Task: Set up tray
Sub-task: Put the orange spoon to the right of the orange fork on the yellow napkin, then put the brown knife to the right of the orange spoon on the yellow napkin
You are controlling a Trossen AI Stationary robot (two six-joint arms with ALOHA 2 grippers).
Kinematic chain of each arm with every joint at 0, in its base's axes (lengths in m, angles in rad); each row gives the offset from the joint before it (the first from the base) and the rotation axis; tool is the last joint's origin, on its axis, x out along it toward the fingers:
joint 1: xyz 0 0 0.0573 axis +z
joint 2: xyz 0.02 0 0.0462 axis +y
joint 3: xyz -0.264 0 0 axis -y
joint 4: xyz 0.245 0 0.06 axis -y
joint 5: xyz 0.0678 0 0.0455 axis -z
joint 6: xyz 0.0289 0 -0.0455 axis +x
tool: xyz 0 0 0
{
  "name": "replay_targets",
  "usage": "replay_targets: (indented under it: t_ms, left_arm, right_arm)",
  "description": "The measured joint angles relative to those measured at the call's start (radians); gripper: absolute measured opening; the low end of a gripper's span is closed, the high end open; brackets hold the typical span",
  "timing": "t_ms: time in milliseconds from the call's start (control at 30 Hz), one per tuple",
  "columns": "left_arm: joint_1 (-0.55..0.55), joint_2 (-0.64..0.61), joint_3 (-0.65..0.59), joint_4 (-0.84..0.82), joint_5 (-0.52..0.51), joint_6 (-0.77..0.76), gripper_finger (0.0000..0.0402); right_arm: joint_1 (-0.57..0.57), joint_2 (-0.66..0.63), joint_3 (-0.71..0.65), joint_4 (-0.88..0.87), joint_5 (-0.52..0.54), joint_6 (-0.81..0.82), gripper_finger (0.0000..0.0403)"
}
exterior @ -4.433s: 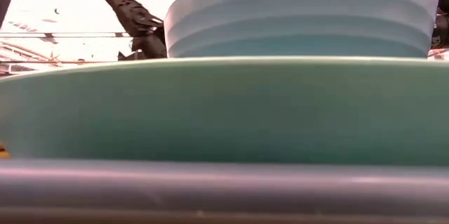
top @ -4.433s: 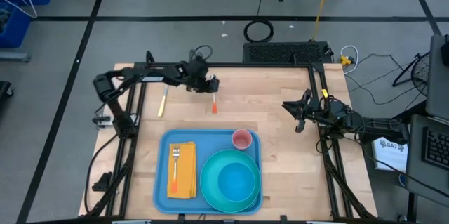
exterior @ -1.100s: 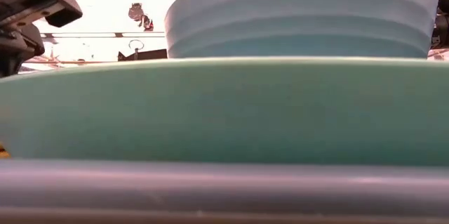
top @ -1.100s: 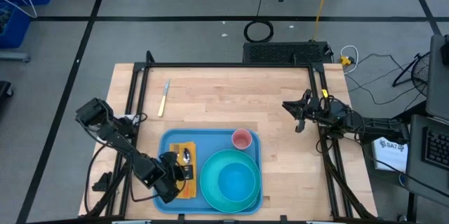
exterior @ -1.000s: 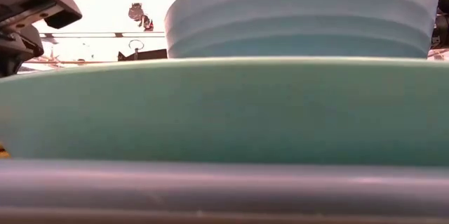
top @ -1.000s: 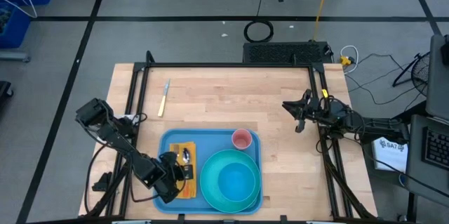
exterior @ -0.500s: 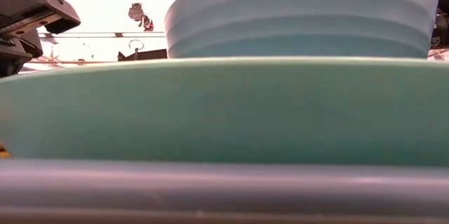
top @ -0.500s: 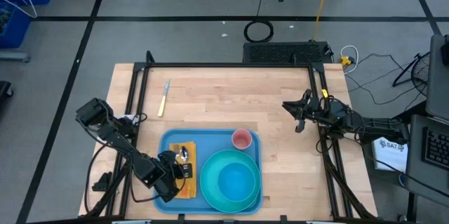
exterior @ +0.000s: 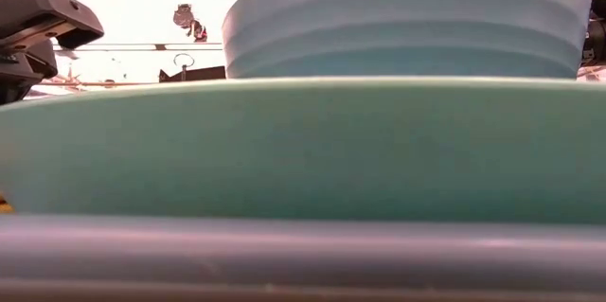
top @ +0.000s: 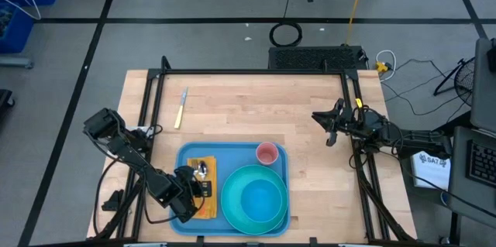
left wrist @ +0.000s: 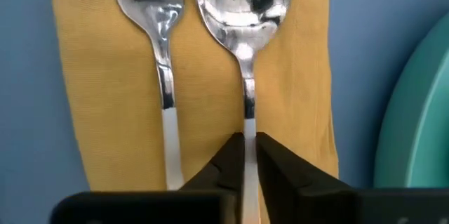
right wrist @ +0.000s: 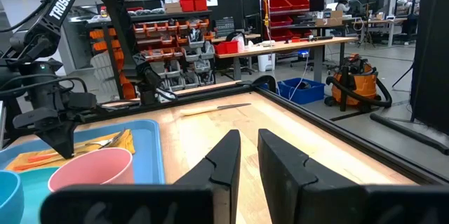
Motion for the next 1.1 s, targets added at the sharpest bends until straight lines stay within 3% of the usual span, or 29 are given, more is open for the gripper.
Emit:
replay_targets:
  t_ms: [267, 600, 767, 1000, 1100]
  left_arm:
    - [0.0, 0.0, 0.0, 0.007, -0.003, 0.004, 0.0112]
    - [0.014, -0.082, 0.012, -0.019, -0.104, 0.125, 0.0135]
    - [0.048, -0.19, 0.013, -0.163, -0.077, 0.163, 0.0135]
    - [0.146, -0.364, 0.013, -0.651, -0.082, 0.1, 0.0136]
    - [0.231, -0.43, 0.005, -0.771, -0.066, 0.153, 0.0136]
  right_arm:
    - [0.0, 0.0, 0.0, 0.0, 0.0, 0.0, 0.0045]
    - [0.0, 0.0, 0.0, 0.0, 0.0, 0.0, 0.0045]
    - [0.0, 0.0, 0.0, 0.0, 0.0, 0.0, 0.0045]
    - [0.0, 0.0, 0.0, 0.0, 0.0, 0.0, 0.0045]
    - [0.0, 0.0, 0.0, 0.0, 0.0, 0.0, 0.0045]
